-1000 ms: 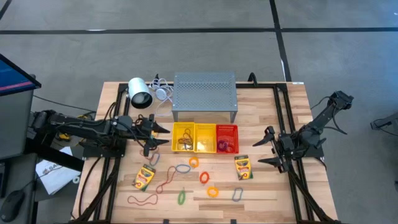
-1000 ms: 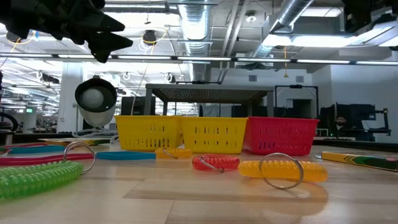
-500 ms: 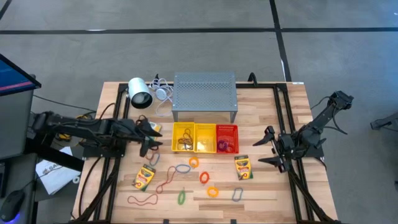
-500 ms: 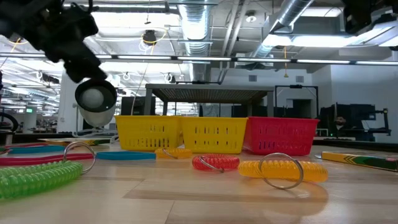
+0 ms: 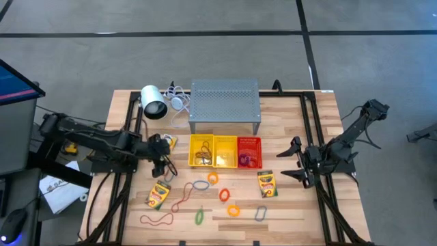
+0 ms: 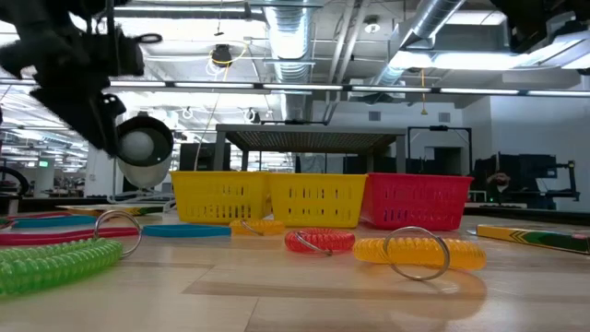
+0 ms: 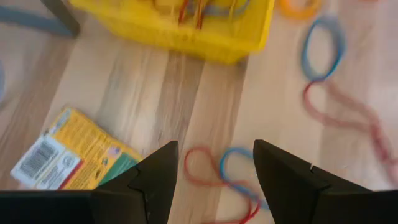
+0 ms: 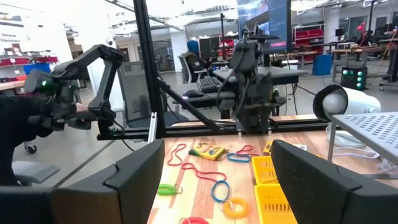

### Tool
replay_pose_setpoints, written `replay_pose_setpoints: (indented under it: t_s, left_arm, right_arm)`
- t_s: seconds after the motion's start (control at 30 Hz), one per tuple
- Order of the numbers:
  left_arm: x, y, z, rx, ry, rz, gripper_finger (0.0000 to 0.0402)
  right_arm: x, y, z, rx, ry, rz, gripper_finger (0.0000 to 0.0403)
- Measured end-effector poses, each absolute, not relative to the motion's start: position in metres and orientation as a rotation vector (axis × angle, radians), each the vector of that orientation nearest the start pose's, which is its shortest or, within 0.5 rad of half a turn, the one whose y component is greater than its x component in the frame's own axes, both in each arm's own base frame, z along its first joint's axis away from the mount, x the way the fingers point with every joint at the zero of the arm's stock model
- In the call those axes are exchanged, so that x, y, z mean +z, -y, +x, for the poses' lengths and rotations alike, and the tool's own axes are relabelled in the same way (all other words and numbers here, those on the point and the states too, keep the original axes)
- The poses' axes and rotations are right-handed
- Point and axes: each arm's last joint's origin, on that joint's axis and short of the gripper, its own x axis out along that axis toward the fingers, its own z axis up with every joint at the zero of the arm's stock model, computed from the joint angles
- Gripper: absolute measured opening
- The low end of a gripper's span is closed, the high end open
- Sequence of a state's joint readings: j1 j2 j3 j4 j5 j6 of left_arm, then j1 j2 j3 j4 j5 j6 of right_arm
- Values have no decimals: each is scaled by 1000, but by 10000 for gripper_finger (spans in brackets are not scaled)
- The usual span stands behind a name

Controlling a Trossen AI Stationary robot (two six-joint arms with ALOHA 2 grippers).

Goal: Pick & Place Office Desk Supplies
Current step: Put the crayon box into the right yellow basket

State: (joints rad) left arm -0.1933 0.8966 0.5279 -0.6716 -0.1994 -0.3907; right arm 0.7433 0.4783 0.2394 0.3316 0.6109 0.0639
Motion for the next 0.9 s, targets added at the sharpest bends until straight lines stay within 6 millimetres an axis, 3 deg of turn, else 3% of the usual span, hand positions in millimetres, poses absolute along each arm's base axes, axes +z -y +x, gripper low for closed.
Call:
replay_pose_setpoints:
  t_s: [0.37, 0.53, 0.9]
  left_arm:
    - [178, 37, 179, 321, -1300, 28, 205]
    - [175, 42, 186, 364, -1350, 103, 205]
    - [157, 63, 188, 419, -1494, 181, 205]
  right_arm:
    - [224, -88, 121, 132, 26, 94, 291]
    - [217, -94, 127, 131, -14, 72, 291]
    - [218, -96, 130, 118, 5, 75, 291]
